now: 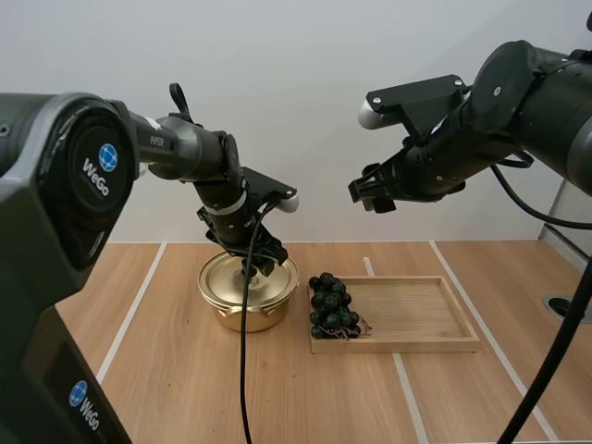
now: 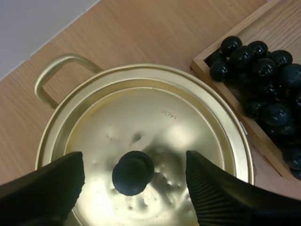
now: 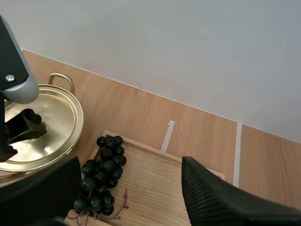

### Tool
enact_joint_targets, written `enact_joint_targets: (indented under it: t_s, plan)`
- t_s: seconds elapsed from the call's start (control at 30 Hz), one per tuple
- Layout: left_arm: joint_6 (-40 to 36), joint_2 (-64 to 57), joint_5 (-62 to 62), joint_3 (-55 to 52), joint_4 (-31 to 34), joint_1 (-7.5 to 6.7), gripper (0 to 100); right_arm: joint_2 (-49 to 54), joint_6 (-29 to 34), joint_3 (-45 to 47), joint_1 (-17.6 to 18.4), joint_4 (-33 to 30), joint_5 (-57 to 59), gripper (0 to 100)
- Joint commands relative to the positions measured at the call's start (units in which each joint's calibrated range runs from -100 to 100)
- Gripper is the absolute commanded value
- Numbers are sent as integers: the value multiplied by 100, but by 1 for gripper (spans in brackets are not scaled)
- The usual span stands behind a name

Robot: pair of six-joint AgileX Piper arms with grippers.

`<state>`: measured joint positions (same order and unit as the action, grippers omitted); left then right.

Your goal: Open the pot, put the grape inside, and close it

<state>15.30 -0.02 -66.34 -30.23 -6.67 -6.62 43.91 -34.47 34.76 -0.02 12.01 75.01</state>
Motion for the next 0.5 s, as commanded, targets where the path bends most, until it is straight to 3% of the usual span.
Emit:
enact_joint_targets:
  t_s: [0.0,0.17,0.27,0.33,0.47]
  plan:
    - [-37,53,18,53,34,-26,98,13,-55,-78,-20,16,31,100]
    - [-37,68,18,67,33,-26,96,13,-55,-78,-20,16,28,100]
    - [-69,68,18,67,59,-26,86,13,-55,-78,-20,16,85,100]
    - [-150,68,18,67,99,-26,70,13,-55,-78,-20,16,85,100]
    - [-160,68,18,67,122,-26,26,13,-55,-78,-20,16,85,100]
